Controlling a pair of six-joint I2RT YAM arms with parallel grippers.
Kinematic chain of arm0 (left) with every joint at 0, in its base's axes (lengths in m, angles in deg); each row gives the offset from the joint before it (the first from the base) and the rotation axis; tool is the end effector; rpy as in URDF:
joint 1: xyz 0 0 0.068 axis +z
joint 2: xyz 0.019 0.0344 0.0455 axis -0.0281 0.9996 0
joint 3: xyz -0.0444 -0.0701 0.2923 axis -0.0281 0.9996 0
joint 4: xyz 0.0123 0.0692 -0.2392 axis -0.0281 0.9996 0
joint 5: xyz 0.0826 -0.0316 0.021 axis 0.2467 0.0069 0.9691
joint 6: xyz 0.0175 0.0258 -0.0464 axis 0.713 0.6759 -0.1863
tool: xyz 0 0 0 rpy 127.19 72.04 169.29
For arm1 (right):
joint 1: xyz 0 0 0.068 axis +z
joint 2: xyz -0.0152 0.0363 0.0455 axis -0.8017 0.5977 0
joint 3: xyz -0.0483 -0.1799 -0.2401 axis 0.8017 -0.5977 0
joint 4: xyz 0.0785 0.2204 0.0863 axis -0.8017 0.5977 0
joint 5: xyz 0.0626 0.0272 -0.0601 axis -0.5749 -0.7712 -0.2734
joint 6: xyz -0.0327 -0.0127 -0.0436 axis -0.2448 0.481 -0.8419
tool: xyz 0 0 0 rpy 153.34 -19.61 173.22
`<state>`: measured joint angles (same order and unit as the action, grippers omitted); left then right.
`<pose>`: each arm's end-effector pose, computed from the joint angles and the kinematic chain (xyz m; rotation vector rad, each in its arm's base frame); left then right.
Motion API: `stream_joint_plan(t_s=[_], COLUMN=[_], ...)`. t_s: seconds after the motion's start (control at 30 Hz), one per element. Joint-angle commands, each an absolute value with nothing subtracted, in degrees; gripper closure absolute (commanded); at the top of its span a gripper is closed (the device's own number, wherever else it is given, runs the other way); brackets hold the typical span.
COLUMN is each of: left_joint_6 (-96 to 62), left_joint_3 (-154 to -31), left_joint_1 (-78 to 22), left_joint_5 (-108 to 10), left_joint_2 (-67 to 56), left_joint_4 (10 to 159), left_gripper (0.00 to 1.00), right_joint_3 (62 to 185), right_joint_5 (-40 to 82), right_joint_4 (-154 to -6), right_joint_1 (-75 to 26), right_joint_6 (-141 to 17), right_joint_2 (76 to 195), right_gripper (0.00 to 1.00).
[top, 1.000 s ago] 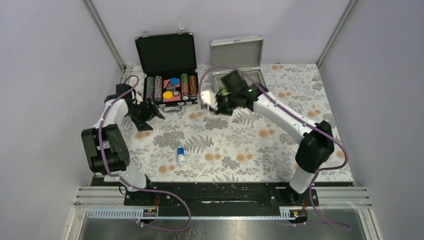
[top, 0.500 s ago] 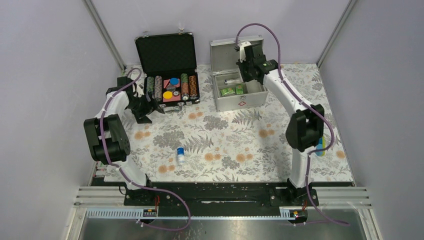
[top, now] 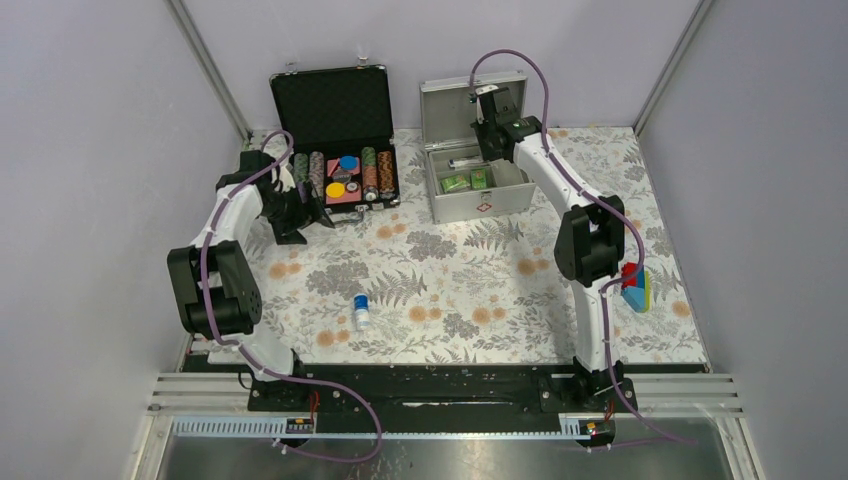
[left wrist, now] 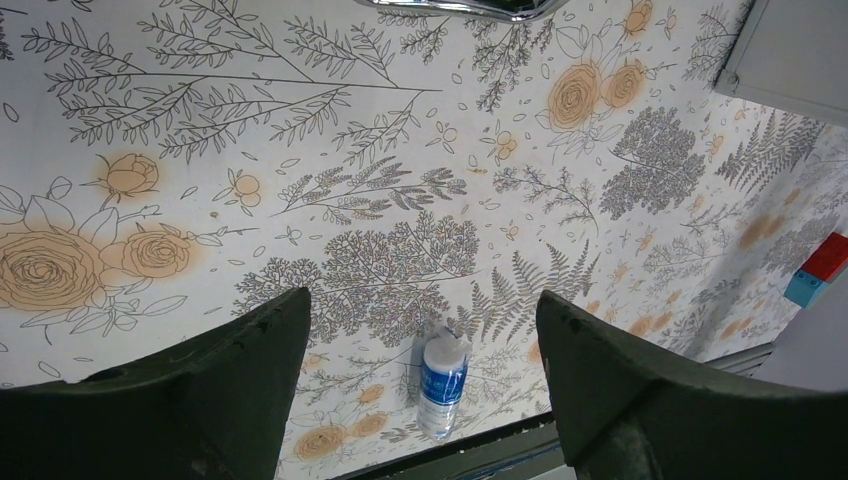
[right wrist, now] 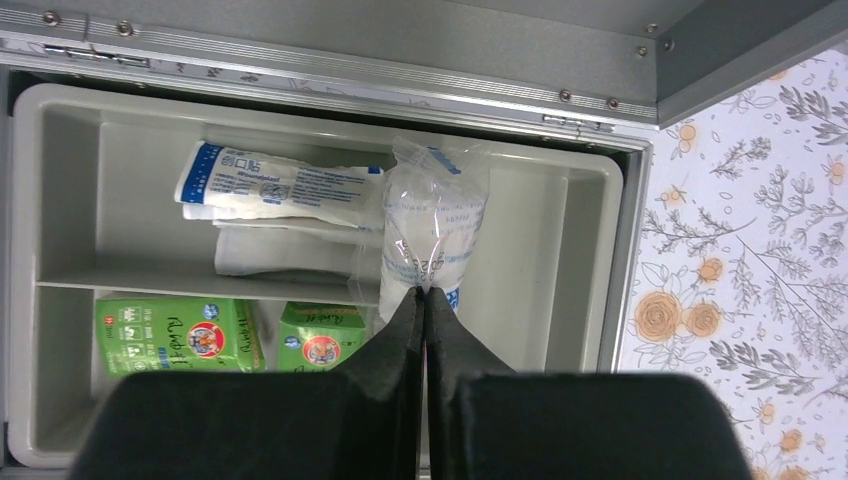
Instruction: Organize the medicine kit
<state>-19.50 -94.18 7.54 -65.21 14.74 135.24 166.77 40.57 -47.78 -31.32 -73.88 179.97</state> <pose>0.3229 0.0359 0.2755 -0.4624 2.7154 -0.6131 0.4820 0.1860 0.3155 -0.4183 2.2059 -0.0702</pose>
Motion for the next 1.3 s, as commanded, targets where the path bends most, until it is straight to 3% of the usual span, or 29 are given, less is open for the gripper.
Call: stream_joint_plan(t_s=[0.0,0.3,0.47,0.77,0.97,1.27], left_joint_6=[-18.51,-19.12,-19.35,-19.77,-19.85,-19.88], left_joint_3=[-94.11,-93.67,-93.33,-92.69,-92.83,-87.91], left_joint_1=[7.10,6.43,6.12,5.99,5.70,5.42], left_joint_5=[-64.50,-65.04,-65.26,-65.61,-65.80,-66.13], left_joint_2=[13.37,13.42,13.02,12.98,13.10,11.52], left_joint_4=[134.97,134.41,134.28,134.11,134.25,134.52], left_gripper=[0.17,0.17,0.16,0.16,0.16,0.16], right_joint_3=[167.22,164.46,164.93,165.31,166.71,164.57], right_joint_5=[44.15,43.94,43.52,41.11,42.93,35.84], right_joint_4=[-47.19,-47.12,-47.15,-47.19,-47.15,-46.19], right_joint_1=[-31.67,-31.76,-31.76,-31.85,-31.89,-31.94], right_joint_6=[-75.22,-78.42,-78.15,-75.57,-74.59,-69.86], right_joint_2=[177.48,179.49,180.54,178.91,177.74,170.72], right_gripper=[1.00,0.99,0.76,0.69,0.47,0.44])
